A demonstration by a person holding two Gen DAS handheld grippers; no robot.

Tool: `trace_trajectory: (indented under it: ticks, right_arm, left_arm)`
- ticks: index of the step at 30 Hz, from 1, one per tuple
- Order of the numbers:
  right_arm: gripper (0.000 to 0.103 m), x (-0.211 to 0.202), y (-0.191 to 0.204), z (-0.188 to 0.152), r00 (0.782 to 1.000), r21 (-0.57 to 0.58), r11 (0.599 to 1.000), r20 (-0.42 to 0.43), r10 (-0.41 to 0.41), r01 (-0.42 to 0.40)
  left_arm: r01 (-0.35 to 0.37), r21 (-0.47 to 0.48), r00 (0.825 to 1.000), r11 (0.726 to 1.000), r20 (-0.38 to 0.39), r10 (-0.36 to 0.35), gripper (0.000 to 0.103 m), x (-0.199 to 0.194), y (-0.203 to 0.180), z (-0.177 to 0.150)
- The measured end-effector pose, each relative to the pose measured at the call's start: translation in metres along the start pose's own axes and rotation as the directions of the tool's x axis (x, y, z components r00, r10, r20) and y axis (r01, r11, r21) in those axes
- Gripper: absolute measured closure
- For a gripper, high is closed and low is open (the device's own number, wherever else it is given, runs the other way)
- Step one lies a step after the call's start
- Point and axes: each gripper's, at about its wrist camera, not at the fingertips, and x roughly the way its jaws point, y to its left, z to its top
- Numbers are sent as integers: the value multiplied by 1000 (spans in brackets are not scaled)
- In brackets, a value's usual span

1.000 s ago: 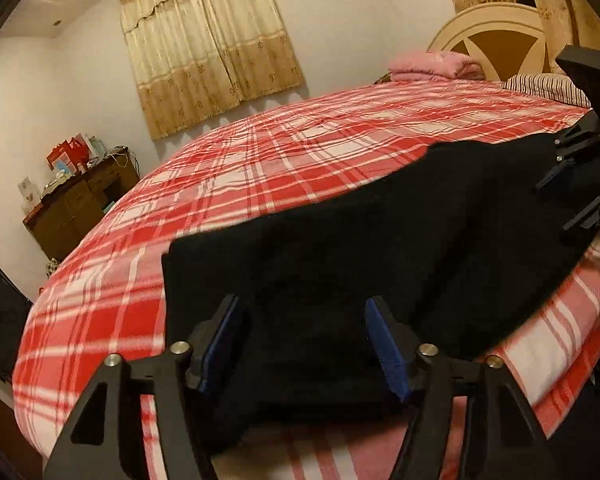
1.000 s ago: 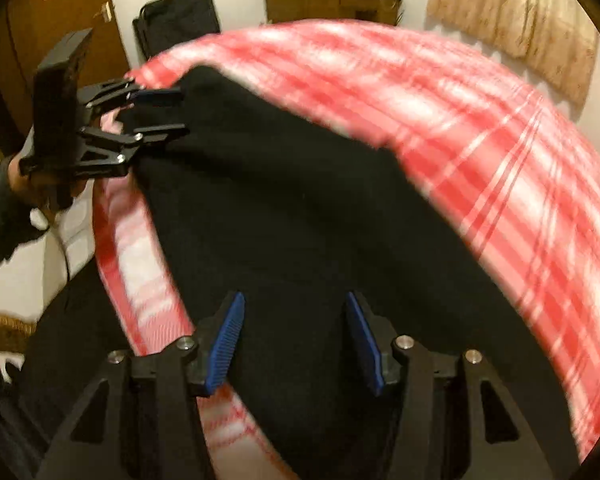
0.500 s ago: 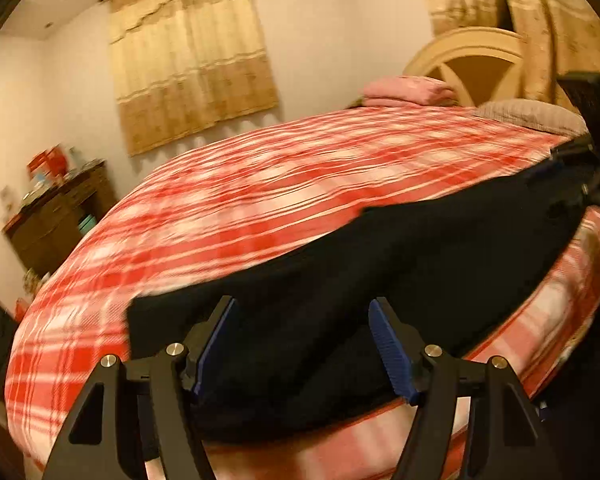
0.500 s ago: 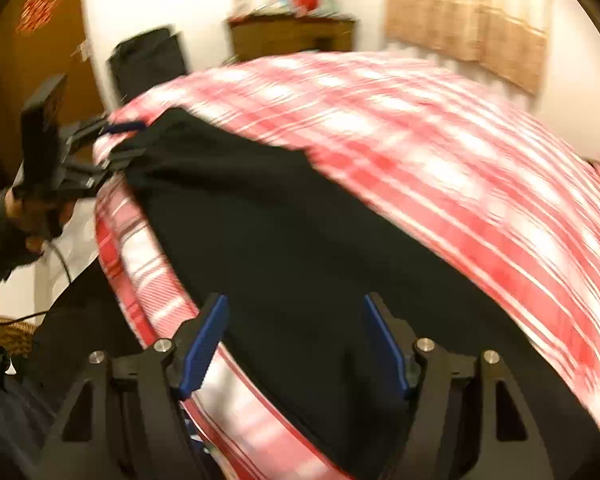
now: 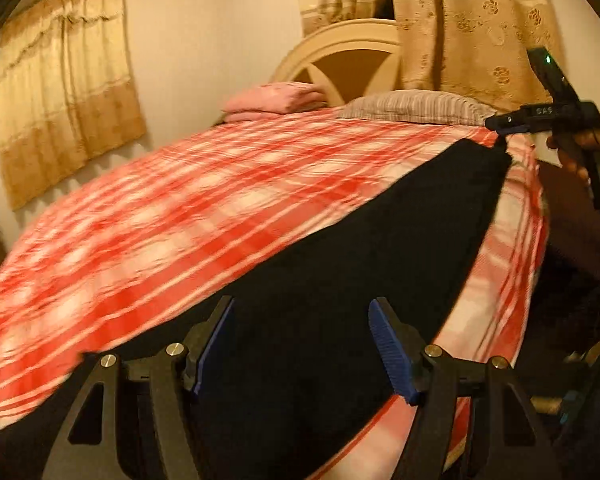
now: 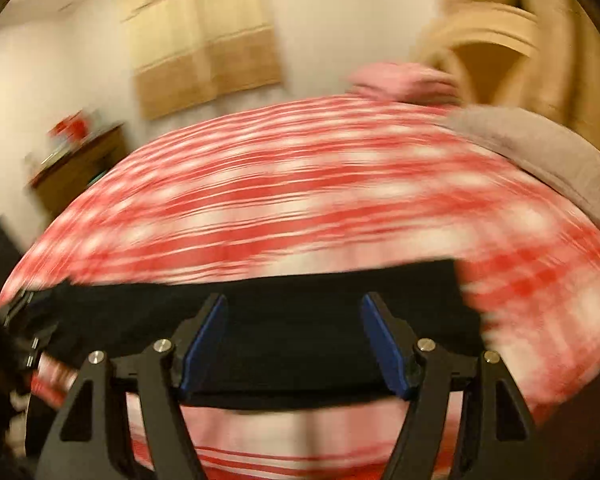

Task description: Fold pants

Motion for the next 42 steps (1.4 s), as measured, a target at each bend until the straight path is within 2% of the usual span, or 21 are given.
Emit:
trace_trajectory:
  ticks: [3, 7, 12, 13, 15, 18, 19, 22, 25, 26, 27, 29, 31, 36, 38, 41, 42]
  right_arm:
    - [30, -4, -40, -2, 997, 95, 992, -9, -79, 79]
    - [30, -6, -68, -13, 986, 123, 979, -60, -158, 164]
    - [30, -22, -100, -32, 958, 149, 947, -86, -273, 283]
    - [30, -25, -109, -32, 962, 172, 947, -78, -261, 271]
    - [30, -30, -117, -27, 983, 214, 959, -34, -181, 184]
    - [30, -29, -103, -18, 995, 187, 978, 13, -102, 98]
    - [30, -25, -98, -17, 995, 167, 981, 12, -97, 94]
    - [30, -13, -87, -19, 984, 120, 977, -34, -176, 179]
    - [30, -24, -76, -20, 997, 103, 991, -12, -83, 83]
    - [33, -25, -70, -19, 998, 88, 994, -14, -64, 65]
    - [40, -23, -65, -19, 998, 76, 995, -27, -57, 59]
    - [48, -15, -60, -21, 997, 71, 996, -66, -43, 47]
    - [49, -8, -62, -24, 994, 80, 995, -96, -57, 65]
    - [77, -6, -78, -24, 995, 123, 990, -82, -63, 73]
    - [84, -6, -86, -24, 995, 152, 986, -78, -57, 69]
    - [85, -9, -84, -23, 995, 153, 986, -78, -59, 70]
    - [76, -11, -82, -23, 996, 146, 987, -77, -54, 65]
  left_arm:
    - [57, -25, 998, 998, -17, -57, 34, 22, -18, 7]
    - [66, -34, 996, 997, -54, -67, 34, 41, -28, 3]
    - [77, -146, 994, 986, -69, -88, 34, 47, -20, -9]
    - [80, -158, 994, 984, -59, -90, 34, 45, -19, -10]
    - [79, -167, 996, 983, -36, -86, 34, 41, -19, -10]
    - [109, -172, 994, 979, -3, -112, 34, 36, -22, -8]
    - [119, -164, 993, 979, 5, -120, 34, 35, -25, -7]
    - [150, -93, 989, 984, 34, -147, 34, 26, -42, -2]
    - [175, -31, 984, 984, 31, -175, 34, 30, -60, 5]
    - [177, -15, 984, 984, 22, -177, 34, 35, -66, 7]
    - [182, -3, 983, 983, 15, -182, 34, 39, -71, 8]
    - [201, 18, 980, 979, 1, -201, 34, 49, -80, 11]
    - [213, 24, 977, 977, -7, -212, 34, 55, -85, 12]
    - [239, 44, 971, 970, -43, -237, 34, 75, -98, 11]
    - [236, 46, 971, 971, -57, -233, 34, 80, -100, 8]
    - [197, 67, 980, 978, -45, -195, 34, 77, -102, 5]
    - [188, 63, 982, 980, -43, -185, 34, 76, -101, 6]
